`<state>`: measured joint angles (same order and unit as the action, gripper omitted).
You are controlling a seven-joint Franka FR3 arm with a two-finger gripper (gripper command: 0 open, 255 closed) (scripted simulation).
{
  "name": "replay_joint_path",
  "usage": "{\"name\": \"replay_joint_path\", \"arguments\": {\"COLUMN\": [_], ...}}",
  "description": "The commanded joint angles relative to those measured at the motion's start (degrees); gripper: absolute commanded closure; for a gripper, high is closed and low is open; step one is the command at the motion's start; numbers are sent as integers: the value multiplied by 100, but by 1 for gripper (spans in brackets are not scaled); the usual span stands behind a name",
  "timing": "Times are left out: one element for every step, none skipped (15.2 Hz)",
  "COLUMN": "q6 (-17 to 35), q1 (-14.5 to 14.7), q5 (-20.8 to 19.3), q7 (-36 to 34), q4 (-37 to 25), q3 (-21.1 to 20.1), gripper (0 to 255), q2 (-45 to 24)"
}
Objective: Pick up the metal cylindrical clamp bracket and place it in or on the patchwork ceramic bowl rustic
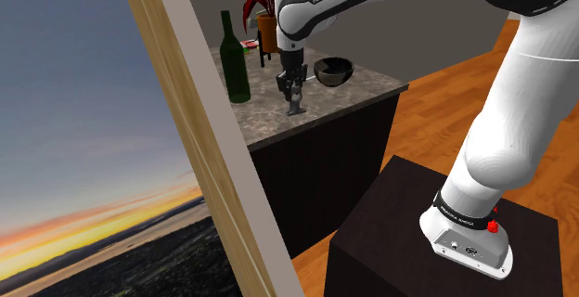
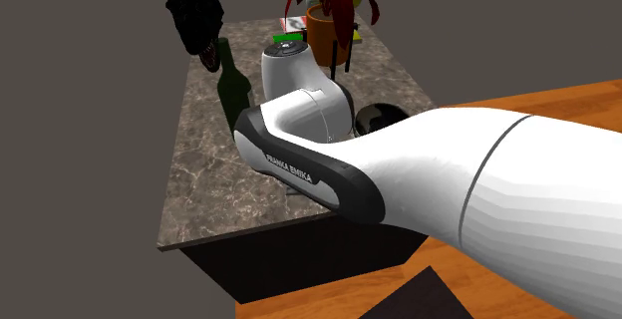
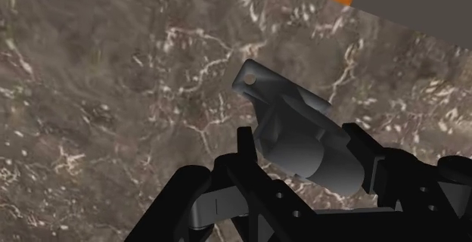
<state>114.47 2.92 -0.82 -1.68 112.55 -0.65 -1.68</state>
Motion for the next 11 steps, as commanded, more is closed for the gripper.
{"name": "replay_joint_path", "arguments": {"q6": [-111, -186, -260, -335, -410, -485, -560, -635, -711, -786, -862], "q1": [-2, -2, -2, -2, -2, -2, -1, -1, -1, -1, -1], "q5": [1, 2, 3, 3, 4, 4, 5, 5, 6, 6, 6], "q7": [7, 8, 9, 10, 11, 12, 13, 14, 15, 16, 17], "q4": [-79, -137, -196, -256, -317, -379, -443, -508, -574, -642, -712], "q3": [2, 2, 2, 1, 1, 1, 1, 1, 1, 1, 1], "gripper": [255, 255, 255, 255, 255, 255, 255, 255, 255, 255, 255], "q2": [24, 40, 56, 71, 85, 97, 109, 119, 128, 135, 142]}}
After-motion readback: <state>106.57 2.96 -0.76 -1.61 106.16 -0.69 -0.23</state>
